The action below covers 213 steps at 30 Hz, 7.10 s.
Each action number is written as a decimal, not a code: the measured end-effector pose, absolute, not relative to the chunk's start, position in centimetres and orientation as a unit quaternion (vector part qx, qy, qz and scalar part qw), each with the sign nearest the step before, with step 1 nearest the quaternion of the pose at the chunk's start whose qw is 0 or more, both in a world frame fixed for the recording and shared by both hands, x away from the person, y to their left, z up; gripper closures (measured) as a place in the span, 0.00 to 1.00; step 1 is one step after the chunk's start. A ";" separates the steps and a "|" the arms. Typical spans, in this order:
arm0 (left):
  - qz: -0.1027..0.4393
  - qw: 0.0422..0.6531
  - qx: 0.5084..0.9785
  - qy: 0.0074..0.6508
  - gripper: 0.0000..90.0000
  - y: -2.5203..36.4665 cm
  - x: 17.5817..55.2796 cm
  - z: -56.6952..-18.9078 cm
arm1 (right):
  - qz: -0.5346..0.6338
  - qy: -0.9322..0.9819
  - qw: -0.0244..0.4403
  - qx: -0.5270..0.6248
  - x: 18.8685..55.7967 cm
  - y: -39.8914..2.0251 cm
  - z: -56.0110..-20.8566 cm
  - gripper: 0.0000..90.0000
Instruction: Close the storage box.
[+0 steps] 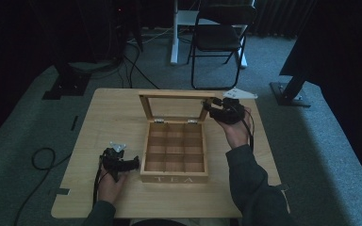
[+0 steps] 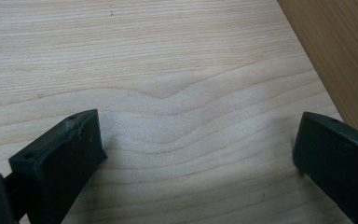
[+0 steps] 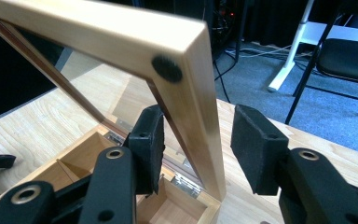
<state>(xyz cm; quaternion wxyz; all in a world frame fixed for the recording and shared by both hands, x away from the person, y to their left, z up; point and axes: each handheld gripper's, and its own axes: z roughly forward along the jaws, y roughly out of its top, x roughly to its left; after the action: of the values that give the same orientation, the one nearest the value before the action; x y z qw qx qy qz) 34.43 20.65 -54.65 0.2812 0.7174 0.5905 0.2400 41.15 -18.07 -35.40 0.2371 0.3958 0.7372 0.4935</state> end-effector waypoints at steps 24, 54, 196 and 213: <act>0.240 0.281 0.717 0.591 0.02 20.6 34.4 -54.6 | 0.469 0.756 0.232 0.393 39.1 -17.7 -33.7 0.58; 0.240 0.281 0.718 0.590 0.02 20.7 34.4 -54.6 | 0.464 0.768 0.205 0.392 36.5 -18.2 -34.9 0.56; 0.239 0.280 0.718 0.591 0.02 20.7 34.4 -54.6 | 0.431 0.802 0.166 0.379 27.4 -17.8 -46.8 0.49; 0.239 0.280 0.718 0.591 0.02 20.7 34.4 -54.6 | 0.421 0.809 0.168 0.375 26.9 -17.6 -47.5 0.49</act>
<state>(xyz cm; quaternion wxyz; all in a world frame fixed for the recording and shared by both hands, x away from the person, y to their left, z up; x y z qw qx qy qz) 34.41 20.65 -54.64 0.2801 0.7179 0.5906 0.2395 26.92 -17.57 -47.49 0.1682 0.3746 0.8089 0.4208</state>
